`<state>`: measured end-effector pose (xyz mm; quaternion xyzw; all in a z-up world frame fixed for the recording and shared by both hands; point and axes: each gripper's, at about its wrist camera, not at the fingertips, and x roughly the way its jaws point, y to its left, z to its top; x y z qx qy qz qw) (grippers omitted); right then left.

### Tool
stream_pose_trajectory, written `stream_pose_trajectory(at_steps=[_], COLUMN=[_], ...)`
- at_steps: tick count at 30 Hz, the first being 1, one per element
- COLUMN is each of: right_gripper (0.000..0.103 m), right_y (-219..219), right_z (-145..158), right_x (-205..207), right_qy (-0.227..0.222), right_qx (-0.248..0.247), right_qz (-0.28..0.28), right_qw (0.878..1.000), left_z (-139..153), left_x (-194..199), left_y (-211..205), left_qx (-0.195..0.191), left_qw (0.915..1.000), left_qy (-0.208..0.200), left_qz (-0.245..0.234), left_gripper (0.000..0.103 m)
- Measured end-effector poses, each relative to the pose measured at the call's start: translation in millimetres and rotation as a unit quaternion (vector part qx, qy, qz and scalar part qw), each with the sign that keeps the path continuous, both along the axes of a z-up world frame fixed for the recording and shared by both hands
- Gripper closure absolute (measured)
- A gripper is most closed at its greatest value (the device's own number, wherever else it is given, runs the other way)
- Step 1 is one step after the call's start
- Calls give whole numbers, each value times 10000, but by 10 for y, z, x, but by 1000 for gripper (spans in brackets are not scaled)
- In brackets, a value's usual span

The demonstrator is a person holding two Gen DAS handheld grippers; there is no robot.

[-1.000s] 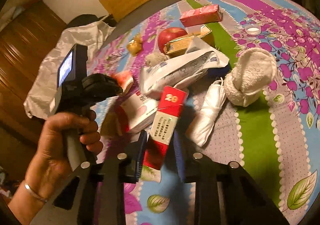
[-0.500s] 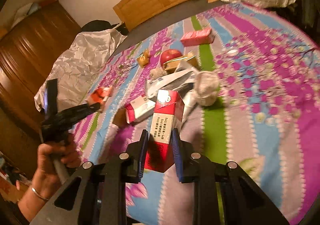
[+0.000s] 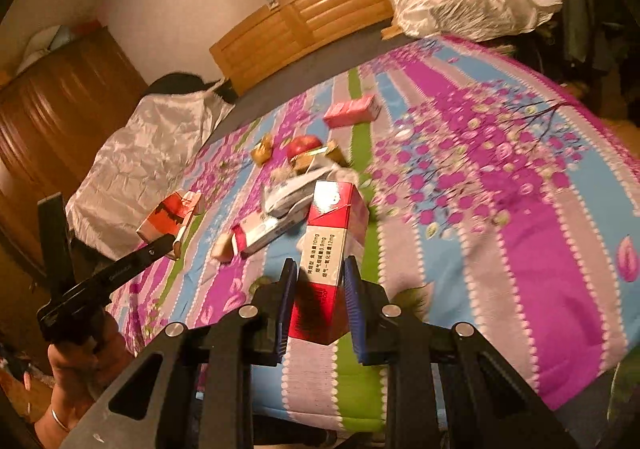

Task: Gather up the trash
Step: 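Carry the orange-white paper and red cigarette pack over the green wastebasket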

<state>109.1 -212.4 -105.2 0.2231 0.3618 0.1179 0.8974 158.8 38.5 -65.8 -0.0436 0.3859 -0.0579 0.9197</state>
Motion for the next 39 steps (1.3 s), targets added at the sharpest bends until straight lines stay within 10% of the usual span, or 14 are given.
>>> stream_pose_trajectory(at_steps=[16,39], right_gripper=[77,78], right_y=[-1274,-3422], right_z=[963,996], right_x=[-815,-2742], right_qy=[-990,-401], right_qx=[-1054,-1906], right_qz=[-1719,-4496], right_qw=[9744,8717], left_z=[675,623], left_x=[-61,-905], left_y=[-1793,-4435], left_qx=[298,587], left_qw=[9807,8949], left_qy=[-979,-1262], left_qz=[-1663,-4241], left_gripper=[100,100])
